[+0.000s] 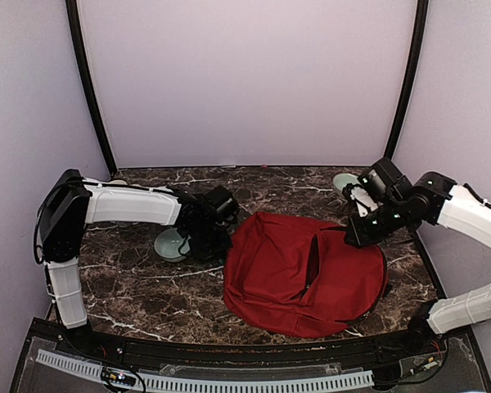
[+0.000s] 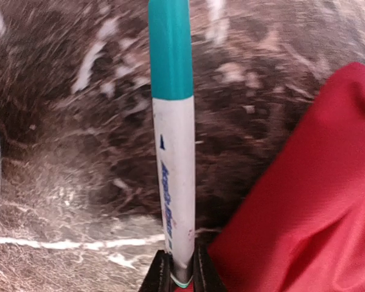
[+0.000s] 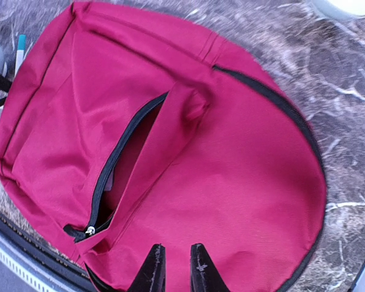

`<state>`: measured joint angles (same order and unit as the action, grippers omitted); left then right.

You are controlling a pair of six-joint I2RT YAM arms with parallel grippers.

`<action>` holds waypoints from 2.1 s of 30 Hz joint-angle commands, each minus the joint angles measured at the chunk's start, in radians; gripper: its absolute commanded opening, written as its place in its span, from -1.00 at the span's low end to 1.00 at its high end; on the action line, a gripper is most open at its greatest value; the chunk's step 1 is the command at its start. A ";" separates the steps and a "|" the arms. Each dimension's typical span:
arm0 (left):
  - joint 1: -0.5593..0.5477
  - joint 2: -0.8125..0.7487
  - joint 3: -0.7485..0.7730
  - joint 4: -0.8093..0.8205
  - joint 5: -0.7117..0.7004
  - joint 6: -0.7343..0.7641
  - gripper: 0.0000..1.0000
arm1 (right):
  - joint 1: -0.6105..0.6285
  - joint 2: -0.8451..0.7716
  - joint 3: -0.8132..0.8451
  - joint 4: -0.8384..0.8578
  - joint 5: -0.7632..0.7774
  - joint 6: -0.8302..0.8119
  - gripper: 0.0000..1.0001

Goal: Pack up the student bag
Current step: Pick up the pen at the center of the board, then pass from the left arm to the right

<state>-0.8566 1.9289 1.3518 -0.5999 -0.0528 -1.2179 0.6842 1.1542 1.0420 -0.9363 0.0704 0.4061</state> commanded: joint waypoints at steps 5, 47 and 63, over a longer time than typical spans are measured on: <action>-0.014 -0.018 0.090 -0.032 -0.049 0.158 -1.00 | -0.020 -0.031 0.076 -0.004 0.121 0.040 -0.56; -0.226 -0.233 0.234 0.098 -0.030 1.256 -1.00 | -0.080 -0.124 0.215 -0.046 -0.374 0.127 0.41; -0.275 -0.254 0.108 0.161 -0.040 1.826 -1.00 | -0.151 -0.185 0.078 0.135 -0.770 0.367 0.79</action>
<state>-1.1290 1.7340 1.4754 -0.4568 -0.0860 0.4244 0.5407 0.9775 1.1660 -0.8886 -0.6441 0.6949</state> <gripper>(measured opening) 0.110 0.889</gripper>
